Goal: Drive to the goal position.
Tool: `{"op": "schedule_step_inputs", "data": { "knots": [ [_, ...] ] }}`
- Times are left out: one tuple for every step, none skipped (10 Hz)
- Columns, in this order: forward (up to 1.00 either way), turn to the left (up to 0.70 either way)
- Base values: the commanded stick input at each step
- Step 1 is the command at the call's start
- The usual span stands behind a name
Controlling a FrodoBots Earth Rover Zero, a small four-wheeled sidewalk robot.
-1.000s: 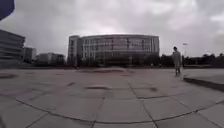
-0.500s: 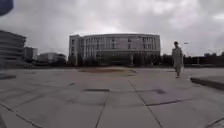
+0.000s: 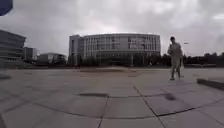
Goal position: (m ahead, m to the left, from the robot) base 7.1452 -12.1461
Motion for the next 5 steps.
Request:
{"op": "schedule_step_inputs", "data": {
  "knots": [
    [0.7, 0.01],
    [0.44, 0.02],
    [0.16, 0.02],
    [0.1, 0.0],
    [0.09, 0.01]
  ]
}}
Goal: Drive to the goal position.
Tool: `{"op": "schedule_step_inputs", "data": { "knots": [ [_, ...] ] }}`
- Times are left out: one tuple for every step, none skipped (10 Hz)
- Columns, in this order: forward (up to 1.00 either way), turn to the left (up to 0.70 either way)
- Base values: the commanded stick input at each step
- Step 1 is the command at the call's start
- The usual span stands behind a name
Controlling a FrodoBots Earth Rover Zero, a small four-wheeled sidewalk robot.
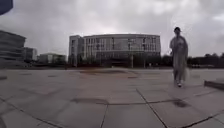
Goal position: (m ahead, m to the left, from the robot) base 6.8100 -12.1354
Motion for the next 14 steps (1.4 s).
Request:
{"op": "schedule_step_inputs", "data": {
  "knots": [
    [0.07, 0.0],
    [0.07, 0.01],
    [0.07, 0.01],
    [0.07, 0.01],
    [0.07, 0.0],
    [0.06, 0.0],
    [0.18, 0.0],
    [0.58, 0.0],
    [0.7, 0.0],
    [0.7, 0.0],
    [0.7, 0.02],
    [0.7, 0.02],
    [0.7, 0.02],
    [0.7, 0.01]
  ]
}}
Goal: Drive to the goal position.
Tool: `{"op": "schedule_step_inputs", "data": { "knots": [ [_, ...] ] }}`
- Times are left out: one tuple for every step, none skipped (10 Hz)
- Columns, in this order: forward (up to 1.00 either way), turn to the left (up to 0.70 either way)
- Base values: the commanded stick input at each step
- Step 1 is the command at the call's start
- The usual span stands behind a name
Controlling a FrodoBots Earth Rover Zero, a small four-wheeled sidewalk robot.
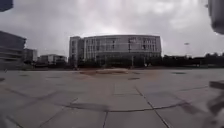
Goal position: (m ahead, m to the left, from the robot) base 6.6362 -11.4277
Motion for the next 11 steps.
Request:
{"op": "schedule_step_inputs", "data": {
  "knots": [
    [0.7, 0.02],
    [0.7, 0.02],
    [0.7, 0.01],
    [0.7, 0.0],
    [0.7, 0.01],
    [0.7, 0.02],
    [0.7, 0.02],
    [0.7, 0.02],
    [0.7, 0.02],
    [0.7, 0.0],
    [0.7, -0.09]
  ]
}}
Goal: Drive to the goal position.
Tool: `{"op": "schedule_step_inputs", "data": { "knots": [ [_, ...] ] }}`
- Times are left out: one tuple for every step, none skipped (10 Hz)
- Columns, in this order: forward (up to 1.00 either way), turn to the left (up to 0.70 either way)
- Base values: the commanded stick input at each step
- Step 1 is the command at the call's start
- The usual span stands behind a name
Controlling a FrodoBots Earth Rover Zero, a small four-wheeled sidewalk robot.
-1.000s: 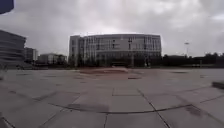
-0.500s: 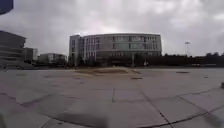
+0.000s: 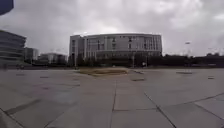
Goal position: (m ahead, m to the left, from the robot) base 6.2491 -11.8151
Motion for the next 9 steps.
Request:
{"op": "schedule_step_inputs", "data": {
  "knots": [
    [0.7, -0.23],
    [0.7, -0.35],
    [0.7, -0.34],
    [0.7, -0.34],
    [0.7, -0.35],
    [0.7, -0.34],
    [0.7, -0.11],
    [0.7, 0.0],
    [0.7, 0.0]
  ]
}}
